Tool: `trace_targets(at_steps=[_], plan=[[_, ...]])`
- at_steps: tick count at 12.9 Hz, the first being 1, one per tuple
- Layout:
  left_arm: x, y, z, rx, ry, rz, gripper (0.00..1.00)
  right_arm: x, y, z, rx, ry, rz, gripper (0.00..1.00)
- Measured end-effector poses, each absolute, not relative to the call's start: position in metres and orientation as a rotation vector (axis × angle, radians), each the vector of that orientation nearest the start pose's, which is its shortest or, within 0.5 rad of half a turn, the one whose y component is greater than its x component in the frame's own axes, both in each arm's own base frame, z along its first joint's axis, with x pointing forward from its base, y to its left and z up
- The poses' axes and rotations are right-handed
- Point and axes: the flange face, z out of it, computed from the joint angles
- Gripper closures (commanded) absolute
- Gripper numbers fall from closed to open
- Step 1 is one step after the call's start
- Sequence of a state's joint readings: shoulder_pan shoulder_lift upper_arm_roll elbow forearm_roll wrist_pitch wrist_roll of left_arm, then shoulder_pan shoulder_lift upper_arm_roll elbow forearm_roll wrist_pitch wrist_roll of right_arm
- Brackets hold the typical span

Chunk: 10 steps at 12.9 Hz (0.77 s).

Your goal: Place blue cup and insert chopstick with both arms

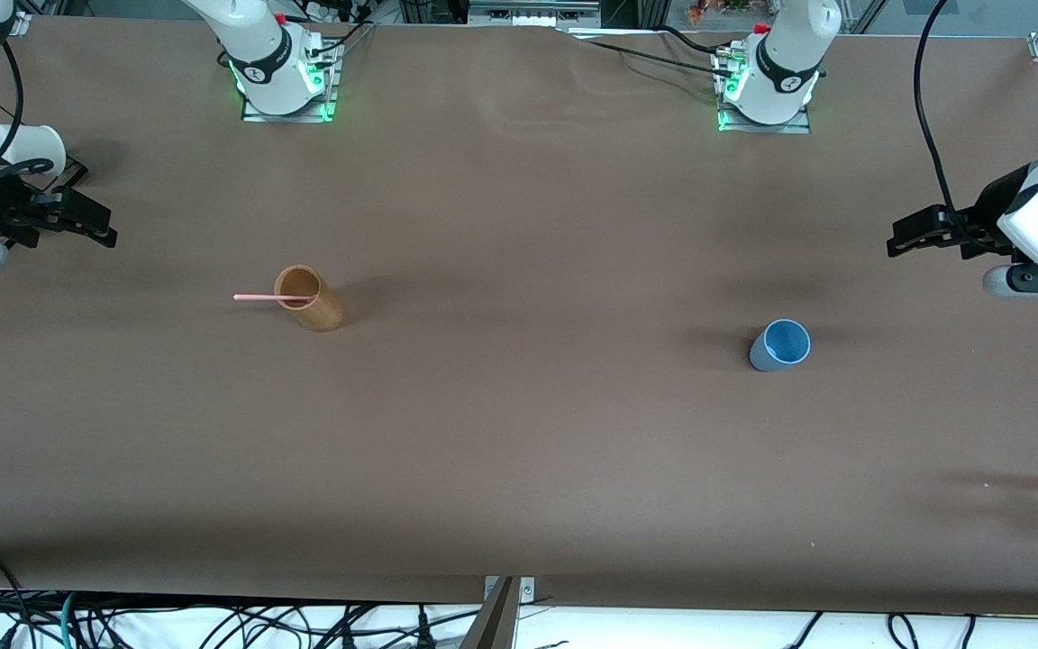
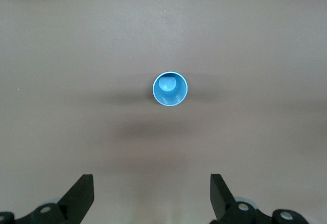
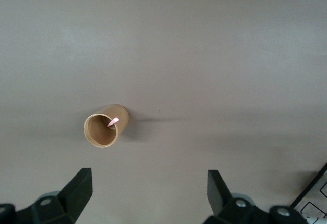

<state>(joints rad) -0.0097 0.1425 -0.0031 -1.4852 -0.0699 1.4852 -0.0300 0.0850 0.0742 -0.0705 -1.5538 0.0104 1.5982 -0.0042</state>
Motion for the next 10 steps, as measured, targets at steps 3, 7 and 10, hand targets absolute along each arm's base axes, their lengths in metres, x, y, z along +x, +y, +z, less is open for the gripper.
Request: trace_targets(at_steps=[3,7,10], plan=[[0.5864,-0.0152,0.5765,-3.2,-0.026,0.231,0.0,0.5787,0.0227,0.5916,-3.136,-0.058,0.05,0.0],[0.5864,-0.0151,0.5765,-3.2,-0.026,0.231,0.0,0.5803,0.0245,0.5877,-3.137,-0.062,0.061,0.0],[0.5865,-0.0152,0.5763,-3.2,-0.026,0.231,0.0,0.5807,0.0245,0.5866,-3.137,-0.061,0.065,0.0]])
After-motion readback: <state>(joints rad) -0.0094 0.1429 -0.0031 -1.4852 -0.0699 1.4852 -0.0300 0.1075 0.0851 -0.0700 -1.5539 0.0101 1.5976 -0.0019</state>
